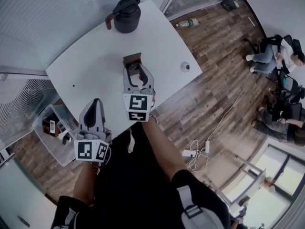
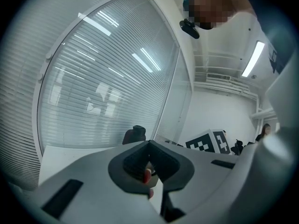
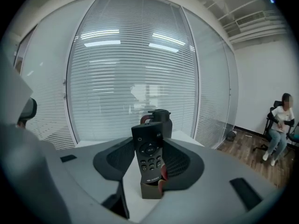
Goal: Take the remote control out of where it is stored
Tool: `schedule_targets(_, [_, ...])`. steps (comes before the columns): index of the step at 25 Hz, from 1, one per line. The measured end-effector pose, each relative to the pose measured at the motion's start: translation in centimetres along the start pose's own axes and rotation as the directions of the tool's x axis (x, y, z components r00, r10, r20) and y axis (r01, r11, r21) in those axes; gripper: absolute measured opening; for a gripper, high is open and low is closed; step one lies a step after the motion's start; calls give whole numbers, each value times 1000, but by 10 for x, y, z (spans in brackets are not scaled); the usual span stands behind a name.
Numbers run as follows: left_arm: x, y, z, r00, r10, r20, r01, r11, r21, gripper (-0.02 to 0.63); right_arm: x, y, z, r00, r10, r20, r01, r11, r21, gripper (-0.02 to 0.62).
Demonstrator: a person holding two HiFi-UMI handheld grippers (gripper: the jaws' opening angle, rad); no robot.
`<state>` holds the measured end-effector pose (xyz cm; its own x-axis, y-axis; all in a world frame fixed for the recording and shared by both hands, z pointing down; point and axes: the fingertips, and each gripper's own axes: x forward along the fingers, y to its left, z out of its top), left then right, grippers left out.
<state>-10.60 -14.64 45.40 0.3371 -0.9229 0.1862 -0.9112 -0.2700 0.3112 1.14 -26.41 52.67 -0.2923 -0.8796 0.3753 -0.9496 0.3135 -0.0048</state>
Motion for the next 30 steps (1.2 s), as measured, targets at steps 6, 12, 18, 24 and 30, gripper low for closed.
schedule_targets(6, [-29, -15, 17, 999, -16, 48, 15, 1000, 17, 6, -44, 10, 22, 999, -8, 46, 9, 1000, -5, 184])
schedule_targets(12, [-61, -29, 25, 995, -56, 83, 54, 998, 31, 6, -94, 24, 31, 997, -19, 76, 19, 1000, -3, 184])
schedule_targets(18, [-90, -36, 20, 992, -91, 85, 88, 996, 34, 6, -149, 36, 33, 994, -27, 109, 28, 1000, 0, 183])
schedule_targets(24, [-99, -41, 15, 992, -102, 69, 98, 994, 53, 6, -193, 40, 27, 992, -34, 119, 33, 999, 8, 183])
schedule_targets(30, [-109, -66, 23, 987, -116, 107, 106, 990, 98, 6, -233, 37, 25, 991, 6, 135, -7, 1000, 7, 184])
